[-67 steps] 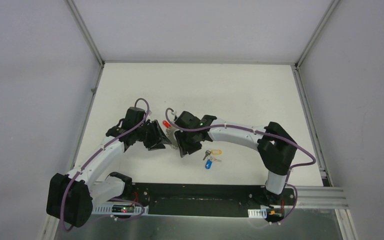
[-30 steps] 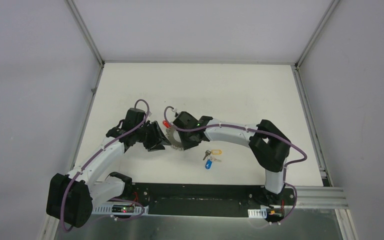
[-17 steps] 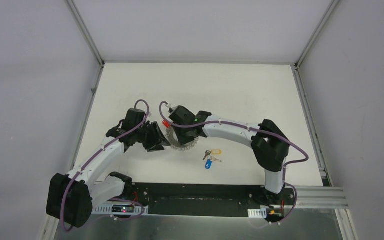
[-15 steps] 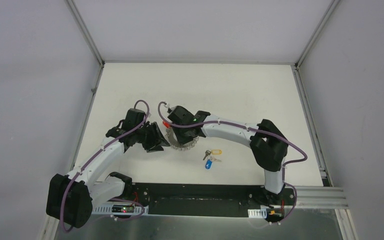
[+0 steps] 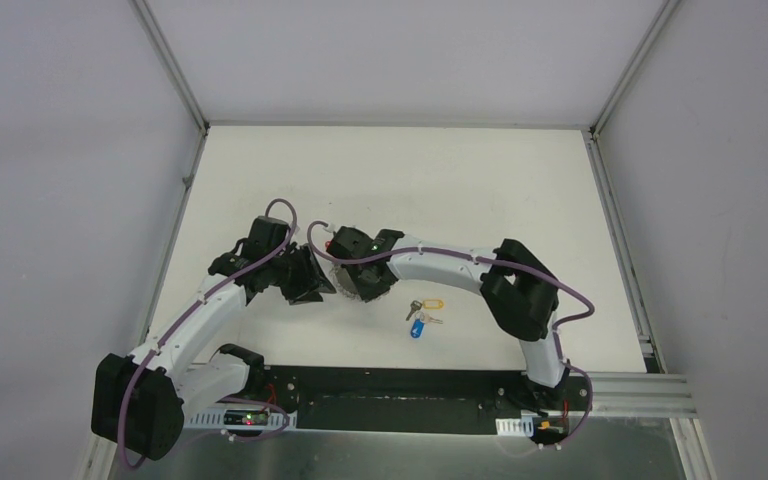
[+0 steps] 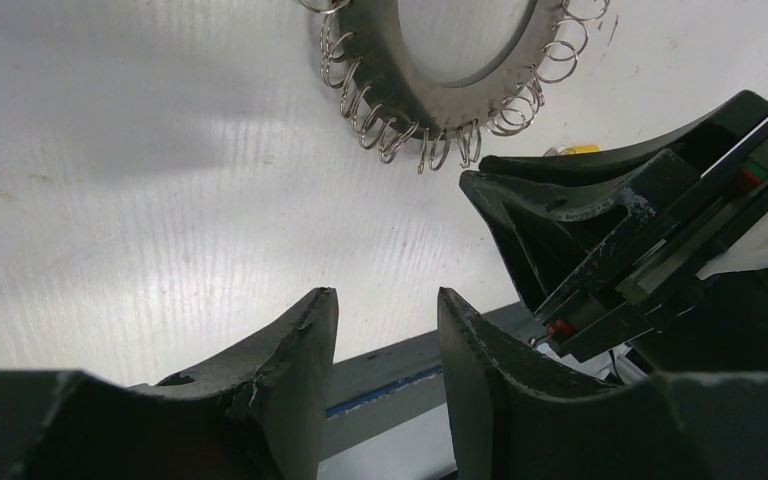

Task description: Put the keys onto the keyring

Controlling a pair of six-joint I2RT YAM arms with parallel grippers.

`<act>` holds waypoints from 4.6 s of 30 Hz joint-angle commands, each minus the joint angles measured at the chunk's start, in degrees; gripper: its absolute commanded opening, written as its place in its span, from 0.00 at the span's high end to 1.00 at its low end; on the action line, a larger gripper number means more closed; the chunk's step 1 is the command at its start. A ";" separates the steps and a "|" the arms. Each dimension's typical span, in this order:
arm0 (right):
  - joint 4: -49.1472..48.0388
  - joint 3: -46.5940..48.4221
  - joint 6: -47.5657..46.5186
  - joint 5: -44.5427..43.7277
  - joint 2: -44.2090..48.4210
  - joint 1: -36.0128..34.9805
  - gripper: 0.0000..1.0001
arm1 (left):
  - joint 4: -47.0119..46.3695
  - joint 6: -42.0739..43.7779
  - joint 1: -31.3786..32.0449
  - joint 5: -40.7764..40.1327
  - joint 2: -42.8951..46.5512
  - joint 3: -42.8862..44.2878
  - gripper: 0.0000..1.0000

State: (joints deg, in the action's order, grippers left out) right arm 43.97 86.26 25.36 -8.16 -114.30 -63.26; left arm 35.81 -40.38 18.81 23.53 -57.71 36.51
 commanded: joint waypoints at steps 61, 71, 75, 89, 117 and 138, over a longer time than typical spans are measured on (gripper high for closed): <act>-9.32 -5.21 -29.35 6.06 30.62 -2.29 1.00 | -3.32 22.27 0.35 7.65 16.25 14.85 0.56; -22.14 -15.73 -28.02 23.71 40.23 4.22 1.00 | -29.61 27.31 0.35 28.51 21.32 5.65 0.57; -21.77 -15.31 -28.36 29.72 40.33 5.86 1.00 | -41.18 28.82 0.99 33.77 22.50 1.27 0.57; -23.76 -17.20 -33.90 46.49 44.06 9.22 1.00 | -45.06 49.21 9.48 36.91 23.68 -2.76 0.61; -29.09 -18.64 -34.24 47.48 45.51 9.39 1.00 | -44.33 50.18 12.18 35.80 19.73 -2.26 1.00; -32.45 -25.83 -35.19 42.31 54.07 9.55 0.20 | -33.91 82.77 12.22 32.17 34.11 -4.21 1.00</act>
State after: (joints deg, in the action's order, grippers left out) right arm 13.98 60.80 -9.02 32.53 -60.90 -53.82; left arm 3.22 30.87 30.44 55.83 -25.23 32.53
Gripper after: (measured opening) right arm 0.789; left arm 0.010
